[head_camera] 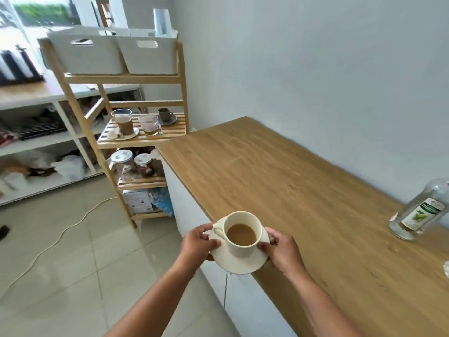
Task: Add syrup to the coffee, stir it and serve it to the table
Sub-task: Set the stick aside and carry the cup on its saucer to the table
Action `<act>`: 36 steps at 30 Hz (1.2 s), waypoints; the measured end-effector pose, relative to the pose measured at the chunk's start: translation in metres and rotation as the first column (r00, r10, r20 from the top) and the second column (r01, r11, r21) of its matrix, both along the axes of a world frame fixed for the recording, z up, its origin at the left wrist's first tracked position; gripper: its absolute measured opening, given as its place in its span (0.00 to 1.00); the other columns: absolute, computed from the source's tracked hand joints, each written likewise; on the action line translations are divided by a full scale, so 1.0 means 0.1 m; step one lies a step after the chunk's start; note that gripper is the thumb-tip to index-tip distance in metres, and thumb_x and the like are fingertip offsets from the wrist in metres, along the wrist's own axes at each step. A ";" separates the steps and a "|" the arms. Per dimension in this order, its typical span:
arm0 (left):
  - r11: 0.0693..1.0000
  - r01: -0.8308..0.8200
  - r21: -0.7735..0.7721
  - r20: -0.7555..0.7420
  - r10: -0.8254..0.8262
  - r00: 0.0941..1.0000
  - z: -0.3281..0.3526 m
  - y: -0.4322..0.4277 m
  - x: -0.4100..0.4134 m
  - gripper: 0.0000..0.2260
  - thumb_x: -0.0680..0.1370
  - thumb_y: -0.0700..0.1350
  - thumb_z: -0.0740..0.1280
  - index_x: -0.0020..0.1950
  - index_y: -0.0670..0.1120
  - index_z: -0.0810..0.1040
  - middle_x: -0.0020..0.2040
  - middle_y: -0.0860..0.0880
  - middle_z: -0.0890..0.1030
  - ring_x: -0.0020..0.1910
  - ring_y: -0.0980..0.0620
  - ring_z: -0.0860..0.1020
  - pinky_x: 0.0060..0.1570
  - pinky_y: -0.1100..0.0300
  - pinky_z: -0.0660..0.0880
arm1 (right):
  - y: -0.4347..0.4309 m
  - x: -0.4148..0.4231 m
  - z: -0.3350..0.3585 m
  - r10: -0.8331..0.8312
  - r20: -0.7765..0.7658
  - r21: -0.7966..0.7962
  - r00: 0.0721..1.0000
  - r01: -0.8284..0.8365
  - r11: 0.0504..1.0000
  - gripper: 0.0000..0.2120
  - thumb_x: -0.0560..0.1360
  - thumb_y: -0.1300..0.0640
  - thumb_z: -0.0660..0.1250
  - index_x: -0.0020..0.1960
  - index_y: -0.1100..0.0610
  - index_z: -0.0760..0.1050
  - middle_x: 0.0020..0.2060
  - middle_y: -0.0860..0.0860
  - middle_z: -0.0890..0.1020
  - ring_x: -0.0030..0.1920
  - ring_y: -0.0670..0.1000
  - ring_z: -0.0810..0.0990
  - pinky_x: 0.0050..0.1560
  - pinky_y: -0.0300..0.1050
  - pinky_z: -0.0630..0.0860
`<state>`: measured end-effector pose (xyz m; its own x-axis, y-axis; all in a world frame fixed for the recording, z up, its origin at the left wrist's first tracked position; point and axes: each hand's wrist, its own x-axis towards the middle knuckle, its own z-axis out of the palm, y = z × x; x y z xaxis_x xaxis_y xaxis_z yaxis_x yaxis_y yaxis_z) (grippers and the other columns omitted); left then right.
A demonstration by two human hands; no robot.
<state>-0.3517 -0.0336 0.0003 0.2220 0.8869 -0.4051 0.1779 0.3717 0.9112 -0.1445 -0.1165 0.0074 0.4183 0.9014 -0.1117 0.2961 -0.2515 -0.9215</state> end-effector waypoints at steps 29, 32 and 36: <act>0.690 -0.723 -0.024 0.070 0.723 0.687 -0.04 -0.40 -4.68 0.22 0.74 0.28 0.68 0.67 0.42 0.79 0.47 0.45 0.87 0.42 0.48 0.85 0.30 0.58 0.81 | 1.24 -4.74 0.15 0.721 -0.062 -0.021 0.690 -0.723 0.690 0.17 0.72 0.70 0.66 0.47 0.48 0.80 0.31 0.51 0.81 0.24 0.37 0.73 0.21 0.33 0.67; 0.608 -0.794 -0.021 0.058 0.793 0.606 -0.06 -0.42 -5.01 0.22 0.75 0.29 0.69 0.67 0.42 0.79 0.47 0.47 0.87 0.42 0.50 0.85 0.30 0.58 0.81 | 1.45 -5.17 0.11 0.781 -0.084 -0.020 0.619 -0.784 0.620 0.19 0.71 0.71 0.66 0.46 0.47 0.81 0.23 0.42 0.77 0.23 0.38 0.71 0.21 0.32 0.67; 0.503 -0.864 -0.014 0.033 0.864 0.502 -0.03 -0.40 -5.41 0.22 0.75 0.29 0.69 0.67 0.42 0.78 0.48 0.44 0.87 0.44 0.46 0.84 0.34 0.54 0.82 | 1.73 -5.72 0.04 0.854 -0.053 -0.030 0.518 -0.855 0.517 0.18 0.70 0.68 0.67 0.45 0.45 0.83 0.22 0.41 0.74 0.24 0.39 0.71 0.23 0.33 0.69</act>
